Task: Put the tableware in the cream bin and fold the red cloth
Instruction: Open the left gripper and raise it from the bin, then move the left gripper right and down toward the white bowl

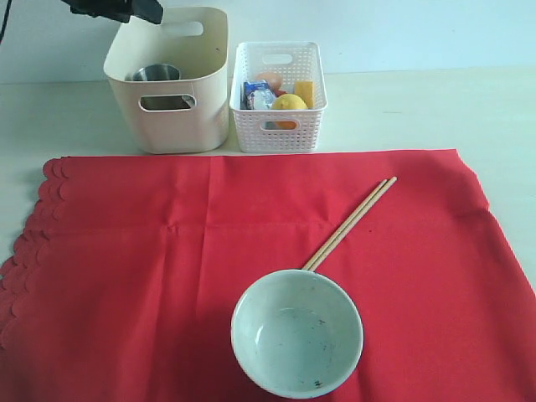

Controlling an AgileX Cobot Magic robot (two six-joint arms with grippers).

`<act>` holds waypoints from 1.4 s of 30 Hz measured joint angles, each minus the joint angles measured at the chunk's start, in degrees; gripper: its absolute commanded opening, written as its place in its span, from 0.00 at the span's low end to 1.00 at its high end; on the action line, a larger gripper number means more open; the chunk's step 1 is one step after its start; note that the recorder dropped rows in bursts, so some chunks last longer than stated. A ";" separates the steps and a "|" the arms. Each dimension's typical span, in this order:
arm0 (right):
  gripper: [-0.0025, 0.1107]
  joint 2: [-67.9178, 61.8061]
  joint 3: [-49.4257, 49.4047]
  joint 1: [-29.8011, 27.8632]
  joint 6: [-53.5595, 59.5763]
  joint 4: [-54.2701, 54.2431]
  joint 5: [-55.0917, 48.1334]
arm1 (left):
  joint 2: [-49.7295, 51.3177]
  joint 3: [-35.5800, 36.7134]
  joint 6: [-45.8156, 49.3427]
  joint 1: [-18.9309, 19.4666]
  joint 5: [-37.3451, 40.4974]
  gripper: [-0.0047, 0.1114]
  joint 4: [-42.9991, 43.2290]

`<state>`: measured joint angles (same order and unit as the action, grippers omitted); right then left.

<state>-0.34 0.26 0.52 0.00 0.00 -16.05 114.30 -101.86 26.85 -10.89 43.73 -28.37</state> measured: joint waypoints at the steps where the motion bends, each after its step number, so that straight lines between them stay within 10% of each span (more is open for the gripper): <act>1: 0.02 0.00 0.00 0.00 0.00 0.00 0.00 | -0.86 0.00 -0.14 0.00 1.67 0.49 0.00; 15: 0.02 0.00 0.00 0.00 0.00 0.00 0.00 | -3.91 2.40 -3.27 0.00 22.50 0.47 -10.14; 42: 0.02 0.00 0.00 0.00 0.00 0.00 0.00 | -14.42 30.12 1.53 -0.59 26.02 0.47 -13.14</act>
<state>-0.34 0.26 0.52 0.00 0.00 -16.05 99.87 -71.73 28.38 -11.47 69.74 -41.51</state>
